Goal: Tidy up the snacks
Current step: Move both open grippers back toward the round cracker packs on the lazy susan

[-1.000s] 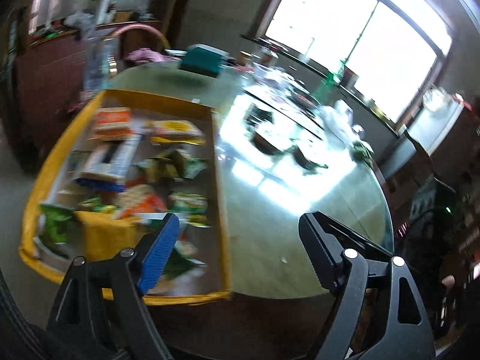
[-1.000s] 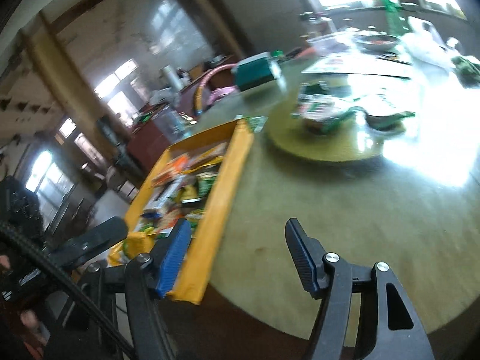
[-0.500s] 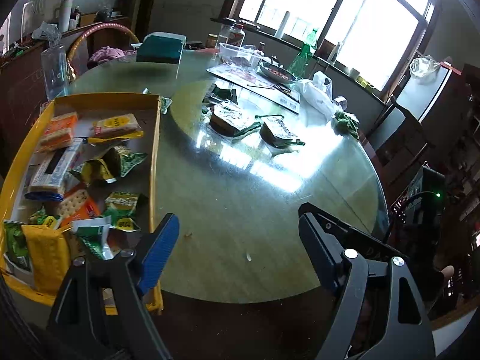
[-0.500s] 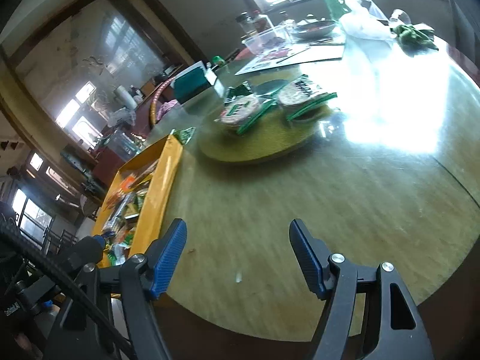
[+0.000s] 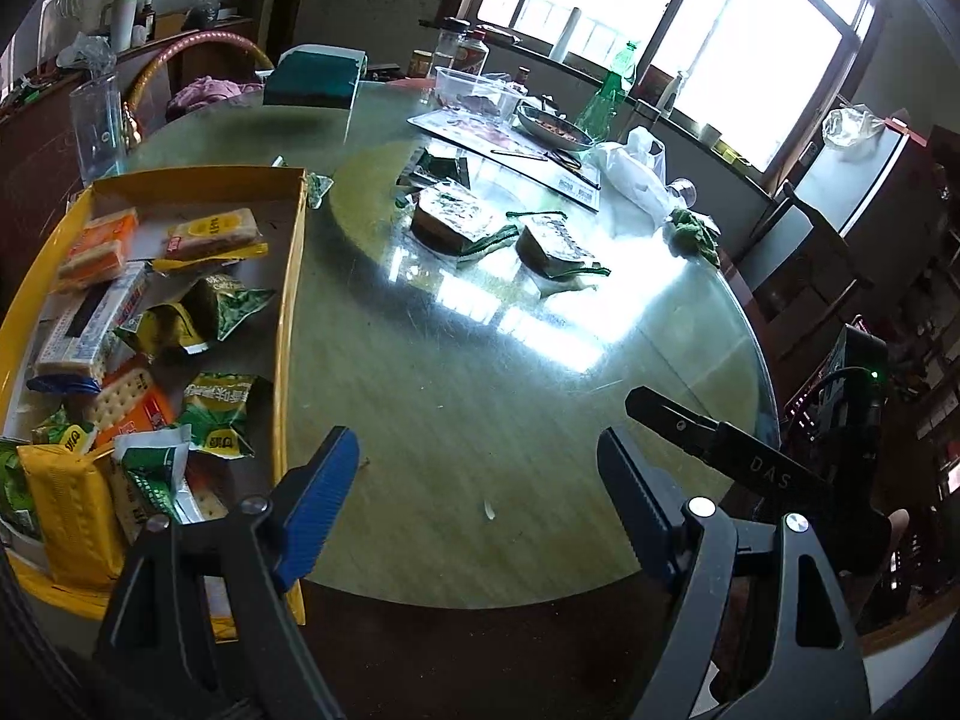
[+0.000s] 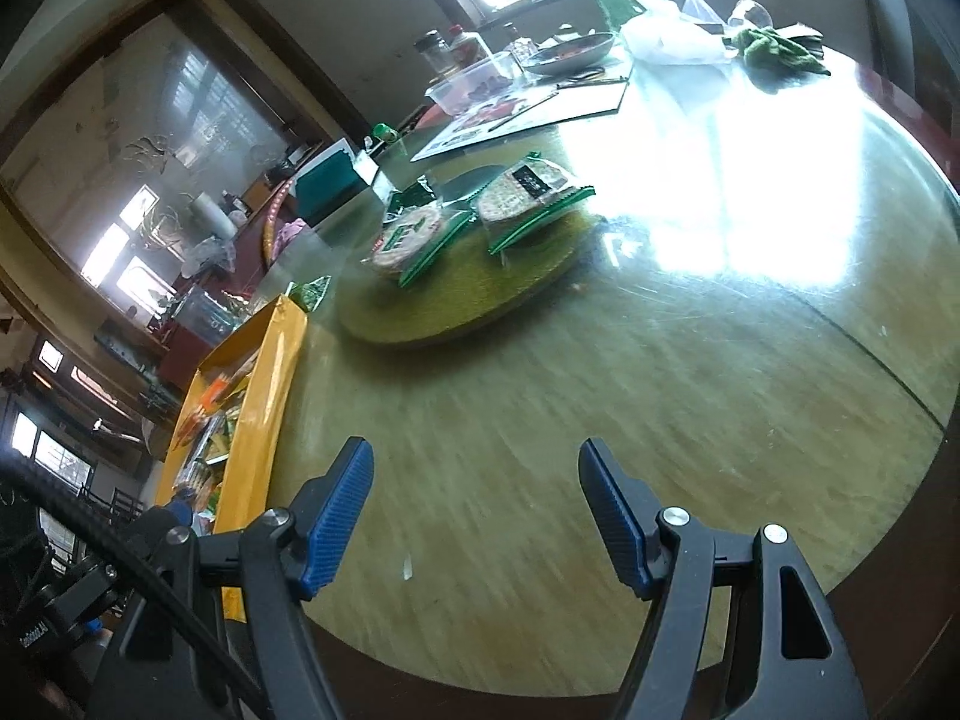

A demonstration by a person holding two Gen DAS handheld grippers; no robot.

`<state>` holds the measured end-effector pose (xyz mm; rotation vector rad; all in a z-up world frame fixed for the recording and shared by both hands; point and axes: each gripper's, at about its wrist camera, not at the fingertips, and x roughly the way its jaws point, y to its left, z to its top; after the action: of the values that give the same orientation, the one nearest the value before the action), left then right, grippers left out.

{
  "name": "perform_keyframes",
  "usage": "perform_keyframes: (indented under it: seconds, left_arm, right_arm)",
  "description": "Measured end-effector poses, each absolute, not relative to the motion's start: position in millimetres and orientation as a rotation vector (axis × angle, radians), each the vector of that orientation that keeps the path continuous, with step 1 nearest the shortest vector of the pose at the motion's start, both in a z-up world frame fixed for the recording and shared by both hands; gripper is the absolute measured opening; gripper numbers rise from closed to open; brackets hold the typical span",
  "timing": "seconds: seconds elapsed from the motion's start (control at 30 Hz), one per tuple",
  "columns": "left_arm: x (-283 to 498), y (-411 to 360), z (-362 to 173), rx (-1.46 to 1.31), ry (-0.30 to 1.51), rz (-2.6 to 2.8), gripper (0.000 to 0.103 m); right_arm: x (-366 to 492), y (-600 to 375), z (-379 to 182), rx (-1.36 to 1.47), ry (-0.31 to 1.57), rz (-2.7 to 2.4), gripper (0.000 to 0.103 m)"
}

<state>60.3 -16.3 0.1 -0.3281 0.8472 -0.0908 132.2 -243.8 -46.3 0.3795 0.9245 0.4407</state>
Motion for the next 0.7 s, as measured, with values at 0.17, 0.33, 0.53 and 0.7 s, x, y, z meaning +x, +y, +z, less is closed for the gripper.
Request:
perform_keyframes:
  seconds: [0.17, 0.33, 0.53, 0.7]
  left_arm:
    - [63, -15, -4, -0.333, 0.855, -0.09, 0.082]
    - [65, -13, -7, -0.341, 0.861, -0.091, 0.082]
    - [68, -11, -9, -0.341, 0.868, -0.088, 0.082]
    - [71, -8, -11, -0.344, 0.873, -0.088, 0.082]
  right_arm:
    - [139, -244, -49, 0.378, 0.936, 0.44, 0.071]
    - [144, -244, -51, 0.372, 0.944, 0.43, 0.071]
    - [151, -239, -53, 0.359, 0.966, 0.43, 0.071]
    - [160, -238, -55, 0.35, 0.986, 0.421, 0.071]
